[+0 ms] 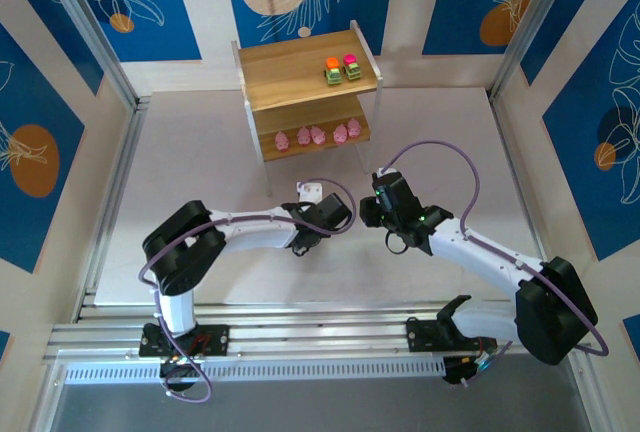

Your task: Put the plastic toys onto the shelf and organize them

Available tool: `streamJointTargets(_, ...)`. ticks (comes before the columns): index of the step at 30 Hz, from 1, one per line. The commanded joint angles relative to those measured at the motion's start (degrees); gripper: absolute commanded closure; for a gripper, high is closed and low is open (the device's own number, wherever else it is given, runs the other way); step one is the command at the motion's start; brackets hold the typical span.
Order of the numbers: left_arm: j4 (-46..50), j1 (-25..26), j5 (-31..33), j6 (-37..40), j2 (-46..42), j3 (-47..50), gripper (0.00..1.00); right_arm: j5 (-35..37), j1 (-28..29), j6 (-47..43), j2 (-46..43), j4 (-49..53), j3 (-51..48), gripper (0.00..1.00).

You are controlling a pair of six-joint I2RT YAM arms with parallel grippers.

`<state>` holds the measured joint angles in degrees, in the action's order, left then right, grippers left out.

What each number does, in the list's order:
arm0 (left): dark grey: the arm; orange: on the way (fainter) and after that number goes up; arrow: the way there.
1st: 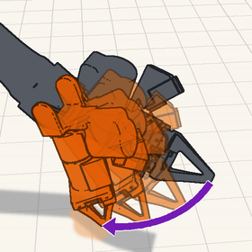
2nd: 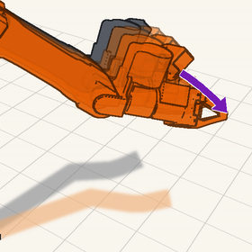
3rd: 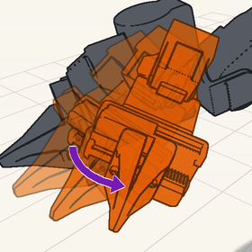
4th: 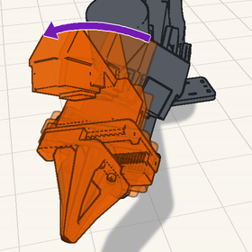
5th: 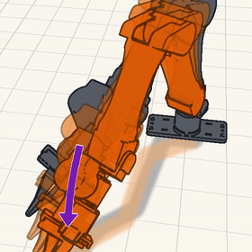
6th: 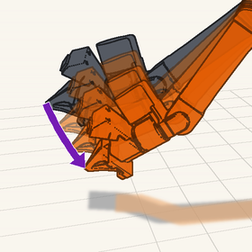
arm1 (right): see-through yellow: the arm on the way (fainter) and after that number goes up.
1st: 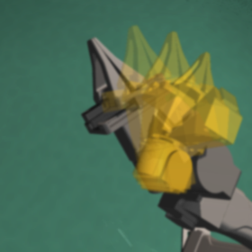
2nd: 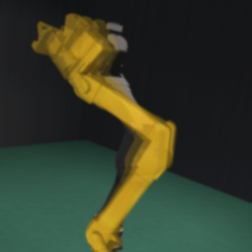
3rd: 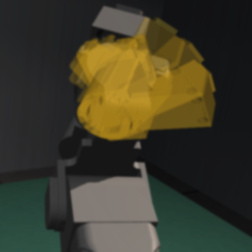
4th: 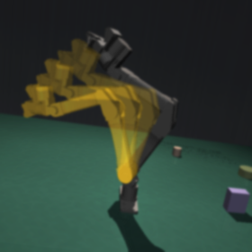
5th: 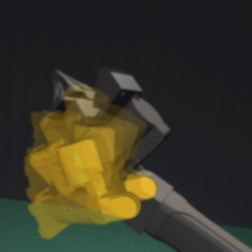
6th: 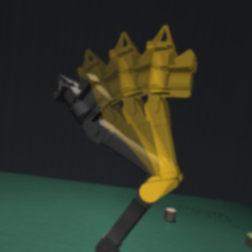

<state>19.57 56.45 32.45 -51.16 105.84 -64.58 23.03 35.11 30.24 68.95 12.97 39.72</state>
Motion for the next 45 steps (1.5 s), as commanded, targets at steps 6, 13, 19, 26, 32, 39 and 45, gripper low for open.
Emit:
streamJointTargets(6,1.2,-0.5,-0.7,-1.2,0.9,-1.7,0.61,-1.2,-0.4,0.6,0.4,-0.5,-0.1,0.77)
streamJointTargets(13,1.2,-0.5,-0.8,-1.7,1.6,-1.8,0.64,-1.2,-0.6,0.6,0.2,-0.4,-0.1,0.78)
streamJointTargets(19,1.5,-0.5,-0.5,-1.8,2.5,-2.3,0.66,-1.4,-0.7,0.7,0.4,-0.4,-0.1,0.78)
streamJointTargets(26,1.4,-0.5,-0.4,-1.8,3.0,-2.7,0.72,-1.5,-0.8,0.7,0.4,-0.3,-0.2,0.8)
streamJointTargets(32,1.5,-0.6,-0.5,-2.0,2.6,-2.9,0.79,-1.5,-0.8,0.8,0.2,-0.3,-0.2,0.8)
streamJointTargets(39,1.9,-0.5,-0.8,-2.4,0.5,-2.9,0.81,-1.5,-0.9,0.9,-0.1,-0.1,-0.2,0.8)
streamJointTargets(45,4.6,0.2,0.6,-1.9,-2.9,-3.5,0.83,-1.7,-0.9,1.0,-0.5,0.0,-0.3,0.8)
